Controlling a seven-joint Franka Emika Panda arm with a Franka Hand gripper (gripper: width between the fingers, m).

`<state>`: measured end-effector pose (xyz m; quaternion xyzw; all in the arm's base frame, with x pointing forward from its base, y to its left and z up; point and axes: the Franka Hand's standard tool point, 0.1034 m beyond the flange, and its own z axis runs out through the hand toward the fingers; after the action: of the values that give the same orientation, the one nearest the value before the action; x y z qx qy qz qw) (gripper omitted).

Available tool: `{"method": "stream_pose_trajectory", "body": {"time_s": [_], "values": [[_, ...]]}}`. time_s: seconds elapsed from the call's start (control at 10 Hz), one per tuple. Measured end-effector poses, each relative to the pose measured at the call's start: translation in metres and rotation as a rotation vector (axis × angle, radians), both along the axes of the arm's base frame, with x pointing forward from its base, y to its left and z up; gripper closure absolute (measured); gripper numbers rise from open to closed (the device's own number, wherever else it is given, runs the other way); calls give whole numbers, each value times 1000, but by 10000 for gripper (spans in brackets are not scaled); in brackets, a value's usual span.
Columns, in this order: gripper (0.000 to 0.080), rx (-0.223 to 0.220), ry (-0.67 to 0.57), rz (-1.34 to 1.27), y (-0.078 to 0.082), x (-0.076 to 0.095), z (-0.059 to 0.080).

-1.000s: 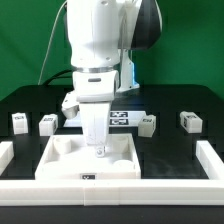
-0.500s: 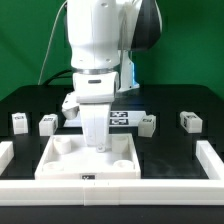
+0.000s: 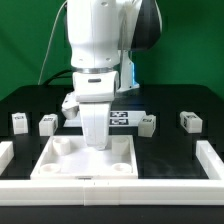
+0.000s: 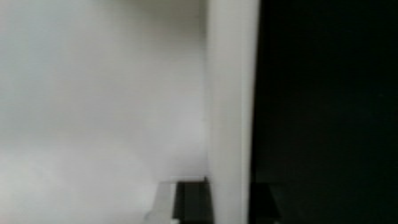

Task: Assemble one leg

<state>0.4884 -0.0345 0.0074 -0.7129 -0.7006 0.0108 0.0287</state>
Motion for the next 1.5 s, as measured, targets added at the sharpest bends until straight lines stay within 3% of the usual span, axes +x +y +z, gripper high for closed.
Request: {"method": "stream_pose_trajectory", "body": {"time_s": [0.4, 1.1, 1.3, 1.5], "values": [[739, 0, 0, -12, 2, 0, 0], [739, 42, 1, 21, 84, 13, 6], [739, 46, 7, -28, 98, 12, 6], [739, 46, 8, -35, 94, 12, 6]]}}
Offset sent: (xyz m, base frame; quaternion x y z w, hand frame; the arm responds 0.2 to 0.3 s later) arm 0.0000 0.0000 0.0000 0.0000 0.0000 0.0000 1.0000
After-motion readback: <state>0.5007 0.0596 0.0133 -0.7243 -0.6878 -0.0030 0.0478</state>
